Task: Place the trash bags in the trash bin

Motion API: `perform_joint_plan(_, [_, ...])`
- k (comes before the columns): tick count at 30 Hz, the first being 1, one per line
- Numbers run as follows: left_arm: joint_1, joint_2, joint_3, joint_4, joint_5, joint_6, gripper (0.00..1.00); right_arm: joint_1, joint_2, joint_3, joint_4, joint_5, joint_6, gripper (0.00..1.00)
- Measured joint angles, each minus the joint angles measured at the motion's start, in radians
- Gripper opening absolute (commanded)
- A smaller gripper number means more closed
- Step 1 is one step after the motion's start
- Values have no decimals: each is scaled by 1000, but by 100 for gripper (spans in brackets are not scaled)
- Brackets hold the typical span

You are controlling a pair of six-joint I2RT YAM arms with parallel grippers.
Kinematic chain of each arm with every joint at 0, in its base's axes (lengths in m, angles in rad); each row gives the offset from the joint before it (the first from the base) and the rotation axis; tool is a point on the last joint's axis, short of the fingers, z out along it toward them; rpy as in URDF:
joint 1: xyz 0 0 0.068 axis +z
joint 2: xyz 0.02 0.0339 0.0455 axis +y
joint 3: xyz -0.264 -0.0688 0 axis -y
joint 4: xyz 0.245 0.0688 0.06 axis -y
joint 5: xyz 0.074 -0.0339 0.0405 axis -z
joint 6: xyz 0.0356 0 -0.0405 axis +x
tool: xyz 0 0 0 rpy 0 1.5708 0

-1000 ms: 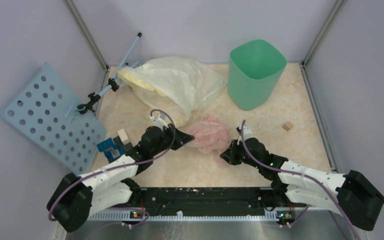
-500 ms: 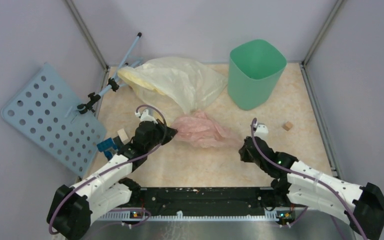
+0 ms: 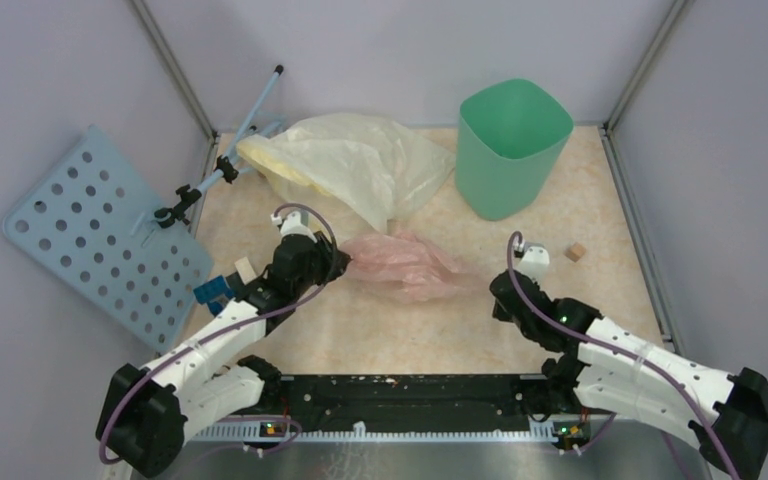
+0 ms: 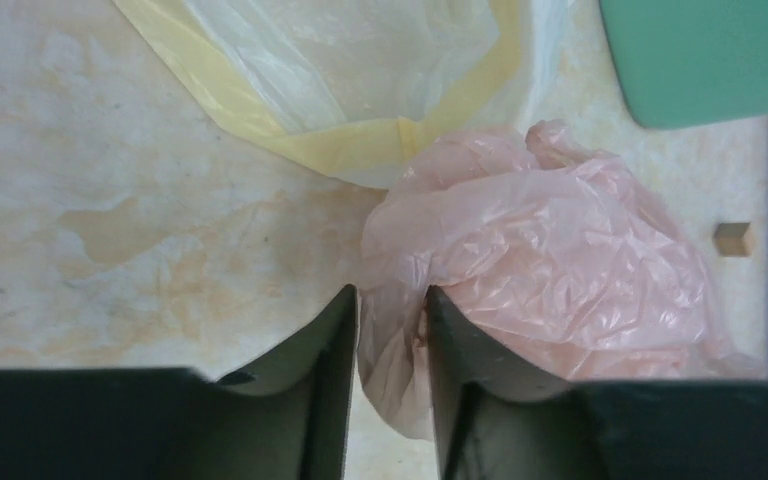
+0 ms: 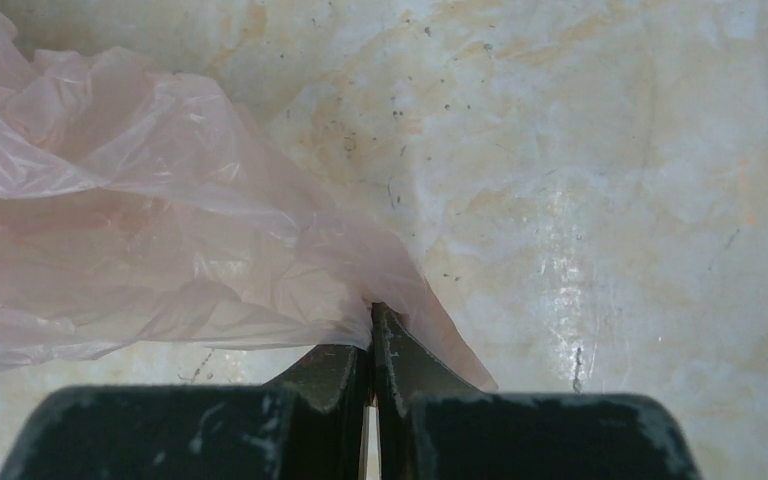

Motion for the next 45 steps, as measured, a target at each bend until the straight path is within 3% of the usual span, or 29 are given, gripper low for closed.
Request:
perform_joint_plan(6, [3, 14, 51, -7, 36, 92, 80, 0, -30, 5, -31, 8, 5, 0])
perform_joint_plan(10, [3, 40, 111, -23, 81, 142, 92, 0, -56, 27, -71, 31, 35, 0])
perform_joint_plan(17, [3, 40, 175, -62, 157, 195, 91, 0, -103, 39, -58, -21, 24, 0])
perform_joint_plan(25, [4, 25, 174, -106, 405, 177, 84, 0, -53, 25, 108, -311, -85, 9])
perform_joint_plan(27, [-1, -1, 160, -107, 472, 158, 84, 0, -25, 32, 108, -346, -106, 21])
perform_joint_plan(30, [-9, -66, 117, -123, 536, 130, 84, 0, 20, 63, 83, -367, -137, 59])
perform_joint_plan(33, [-15, -135, 64, -143, 570, 104, 83, 0, 27, 98, 37, -329, -156, 75])
perform_joint_plan(38, [-29, -206, -34, -153, 603, 54, 82, 0, -5, 149, -10, -244, -173, 86])
perform_joint_plan(45, [-48, -209, -102, -173, 607, -4, 79, 0, 21, 234, 2, -175, -216, 93])
